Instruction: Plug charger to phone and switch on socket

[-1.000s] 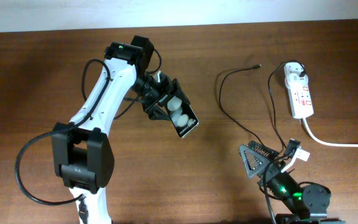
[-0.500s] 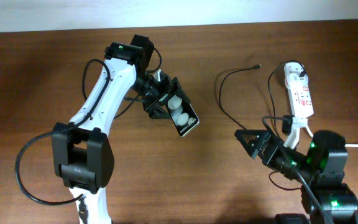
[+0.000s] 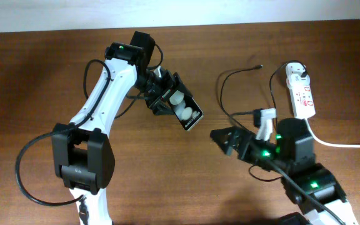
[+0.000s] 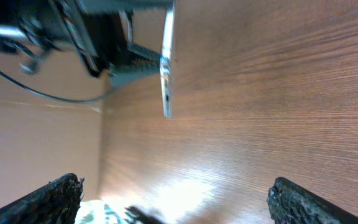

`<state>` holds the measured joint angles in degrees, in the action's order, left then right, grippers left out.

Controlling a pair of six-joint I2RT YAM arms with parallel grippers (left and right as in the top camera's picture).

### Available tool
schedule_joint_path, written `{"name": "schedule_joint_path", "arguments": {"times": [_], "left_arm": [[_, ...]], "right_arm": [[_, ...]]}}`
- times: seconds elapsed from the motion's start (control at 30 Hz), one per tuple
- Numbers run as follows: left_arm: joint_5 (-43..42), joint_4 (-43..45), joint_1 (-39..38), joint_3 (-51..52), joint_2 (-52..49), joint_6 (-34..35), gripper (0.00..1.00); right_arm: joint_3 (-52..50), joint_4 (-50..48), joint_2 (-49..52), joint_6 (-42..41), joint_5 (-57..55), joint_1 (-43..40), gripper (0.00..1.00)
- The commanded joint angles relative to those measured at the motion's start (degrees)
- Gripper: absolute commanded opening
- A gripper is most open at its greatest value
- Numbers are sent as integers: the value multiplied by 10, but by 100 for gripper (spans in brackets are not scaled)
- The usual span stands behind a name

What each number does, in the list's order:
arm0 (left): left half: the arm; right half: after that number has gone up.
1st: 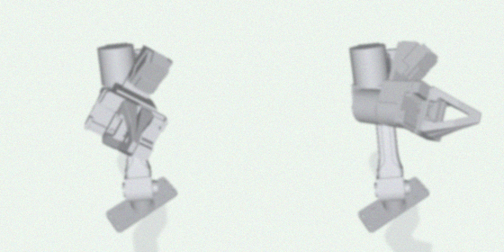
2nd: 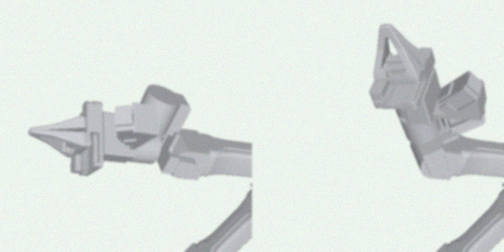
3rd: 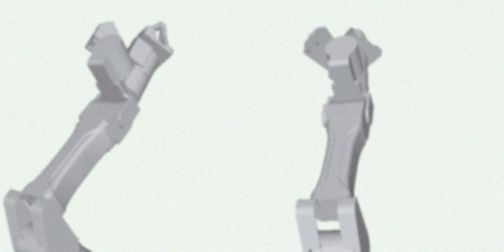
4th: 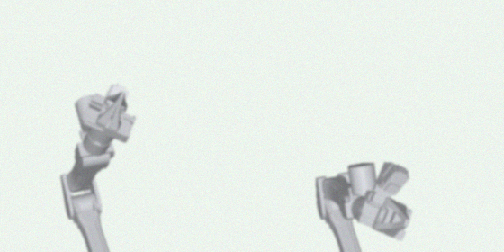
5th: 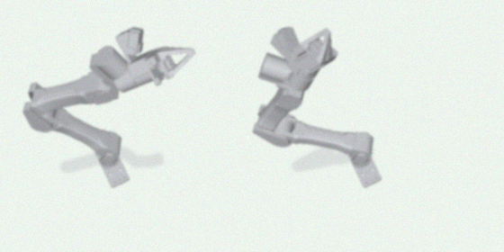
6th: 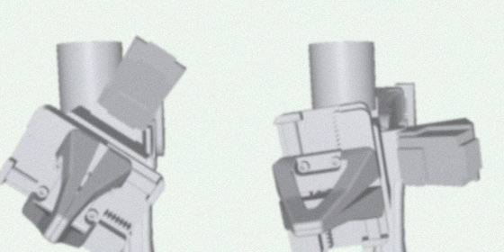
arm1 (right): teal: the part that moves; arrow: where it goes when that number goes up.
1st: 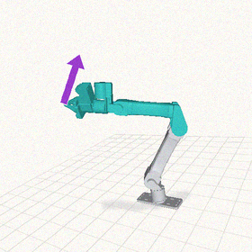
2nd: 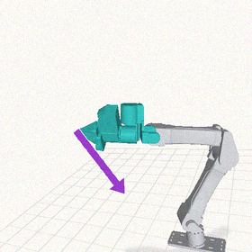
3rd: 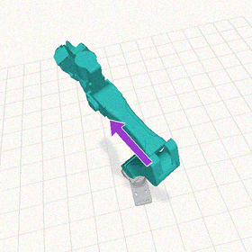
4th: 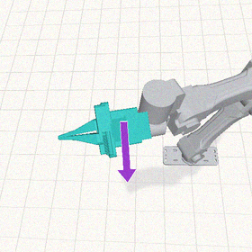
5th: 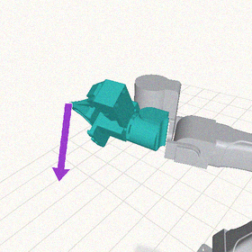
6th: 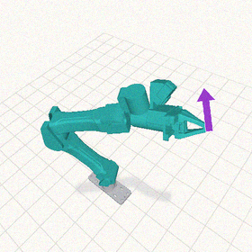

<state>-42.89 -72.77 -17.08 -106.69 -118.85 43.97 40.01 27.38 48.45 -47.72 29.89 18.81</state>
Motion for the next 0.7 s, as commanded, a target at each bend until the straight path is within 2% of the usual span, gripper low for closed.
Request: {"name": "schedule_joint_path", "arguments": {"times": [0.0, 0.17, 0.43, 0.67], "left_arm": [[-19, 1, -1, 2, 15, 10, 75], [-19, 1, -1, 2, 16, 10, 75], [-19, 1, -1, 2, 16, 10, 75], [-6, 2, -1, 2, 16, 10, 75]], "right_arm": [[12, -2, 3, 5, -105, 64, 99], [12, -5, 4, -89, -203, 142, 99], [12, -63, 19, -89, -262, 172, 98], [12, -123, 108, -71, -297, 172, 99]]}}
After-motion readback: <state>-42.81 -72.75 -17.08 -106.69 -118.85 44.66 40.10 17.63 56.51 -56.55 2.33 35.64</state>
